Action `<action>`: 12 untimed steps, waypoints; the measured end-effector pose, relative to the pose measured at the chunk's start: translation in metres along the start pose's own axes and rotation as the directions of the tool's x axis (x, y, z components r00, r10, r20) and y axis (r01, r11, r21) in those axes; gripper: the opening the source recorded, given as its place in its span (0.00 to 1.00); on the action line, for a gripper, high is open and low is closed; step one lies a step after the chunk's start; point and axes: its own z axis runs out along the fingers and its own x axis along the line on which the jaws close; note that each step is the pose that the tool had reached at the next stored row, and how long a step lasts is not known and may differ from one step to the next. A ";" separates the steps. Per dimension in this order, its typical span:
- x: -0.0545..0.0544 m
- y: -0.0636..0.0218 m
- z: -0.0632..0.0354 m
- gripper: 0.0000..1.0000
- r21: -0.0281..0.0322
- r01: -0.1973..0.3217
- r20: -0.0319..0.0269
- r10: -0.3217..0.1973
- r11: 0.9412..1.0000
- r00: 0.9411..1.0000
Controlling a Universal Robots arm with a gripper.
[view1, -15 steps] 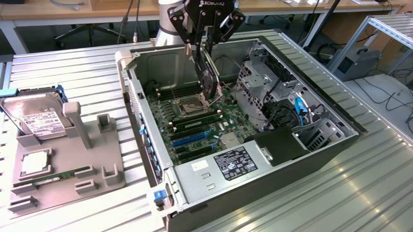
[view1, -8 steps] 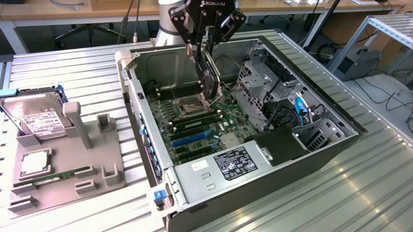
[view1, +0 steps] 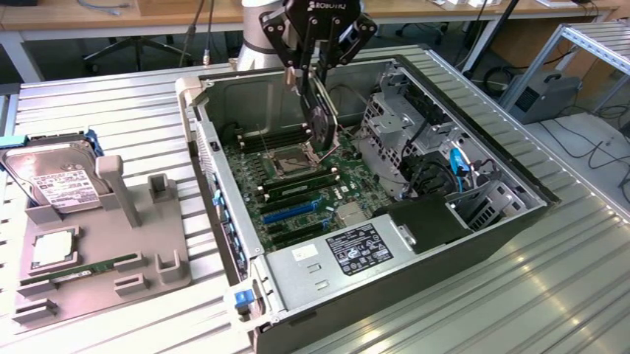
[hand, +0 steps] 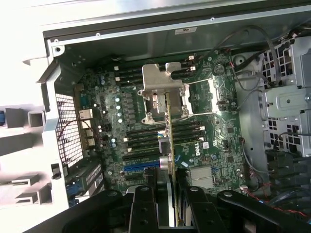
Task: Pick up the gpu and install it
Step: 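Pick up the gpu and move the gpu toward the slot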
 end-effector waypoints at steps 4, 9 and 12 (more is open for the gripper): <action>-0.001 0.0002 0.0003 0.28 0.000 0.000 0.000 0.000 1.000 1.000; -0.003 0.0005 0.0010 0.28 0.001 0.000 0.000 0.000 1.000 1.000; -0.004 0.0006 0.0013 0.28 0.001 0.000 0.000 0.000 1.000 1.000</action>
